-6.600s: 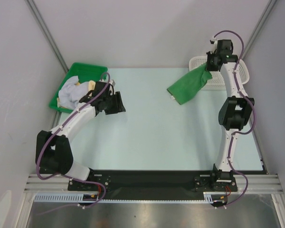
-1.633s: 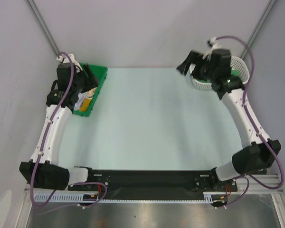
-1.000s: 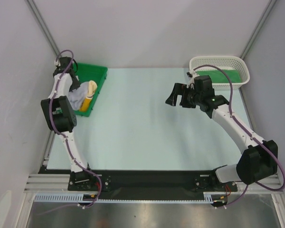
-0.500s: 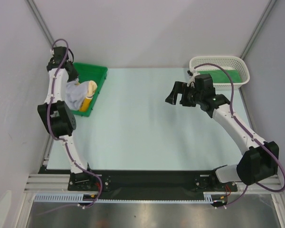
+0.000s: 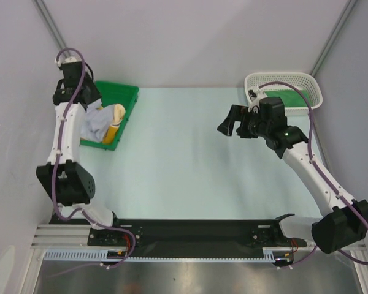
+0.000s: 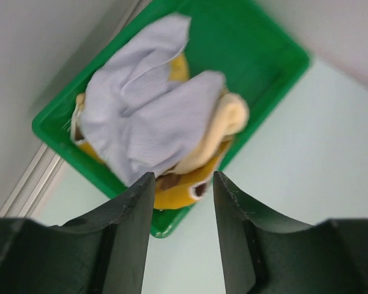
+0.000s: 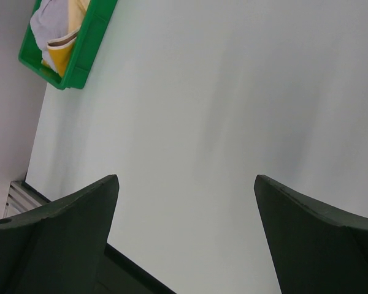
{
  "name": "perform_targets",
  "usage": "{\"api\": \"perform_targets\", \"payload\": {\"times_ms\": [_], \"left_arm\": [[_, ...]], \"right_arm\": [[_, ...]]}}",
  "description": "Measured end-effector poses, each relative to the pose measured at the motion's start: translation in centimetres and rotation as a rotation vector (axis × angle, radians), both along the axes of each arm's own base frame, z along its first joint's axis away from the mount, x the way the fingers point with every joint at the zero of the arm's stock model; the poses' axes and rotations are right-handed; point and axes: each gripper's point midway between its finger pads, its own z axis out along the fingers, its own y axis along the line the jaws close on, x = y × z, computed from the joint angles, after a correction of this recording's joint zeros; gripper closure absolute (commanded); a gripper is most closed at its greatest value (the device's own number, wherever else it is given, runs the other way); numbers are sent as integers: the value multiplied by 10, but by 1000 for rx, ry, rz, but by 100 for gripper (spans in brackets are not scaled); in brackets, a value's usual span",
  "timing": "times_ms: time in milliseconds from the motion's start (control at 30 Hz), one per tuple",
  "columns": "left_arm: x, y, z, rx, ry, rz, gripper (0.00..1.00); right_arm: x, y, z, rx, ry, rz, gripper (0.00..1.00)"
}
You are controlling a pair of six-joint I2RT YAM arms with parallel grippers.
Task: Fold and stack the towels
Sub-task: Grab crumpled towel
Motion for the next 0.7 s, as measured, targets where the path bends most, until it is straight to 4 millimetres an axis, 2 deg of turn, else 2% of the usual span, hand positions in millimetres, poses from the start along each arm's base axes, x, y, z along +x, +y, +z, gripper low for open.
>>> {"api": "perform_targets", "payload": {"times_ms": [100, 200, 267, 333, 367, 400, 467, 567, 633, 700], "left_arm": [[4, 36, -74, -28, 155, 79, 44], [-3, 52, -147, -78, 315, 120, 38], [-6, 55, -181, -100, 390, 126, 39], [-7, 55, -204, -113, 435, 127, 43], [-5, 55, -213, -121, 448, 128, 65], [-3, 54, -222, -134, 457, 134, 75], [-3, 54, -238, -141, 487, 133, 87], [-6, 55, -248, -141, 514, 139, 83], [-5, 58, -240, -128, 499, 147, 83], [-3, 60, -224, -117, 465, 151, 90]], "right_arm": [[-4, -1, 0, 2, -5, 0, 0], [-5, -2, -3, 0, 2, 0, 0], [-5, -2, -5, -1, 6, 1, 0], [-4, 0, -6, 0, 9, 5, 0], [-3, 0, -7, 1, 12, 8, 0], [-3, 1, -8, 0, 15, 9, 0], [-2, 1, -10, -2, 21, 9, 0], [-2, 1, -11, -3, 21, 9, 0], [-2, 1, -11, -4, 21, 9, 0], [-2, 1, -11, -5, 20, 7, 0]]}}
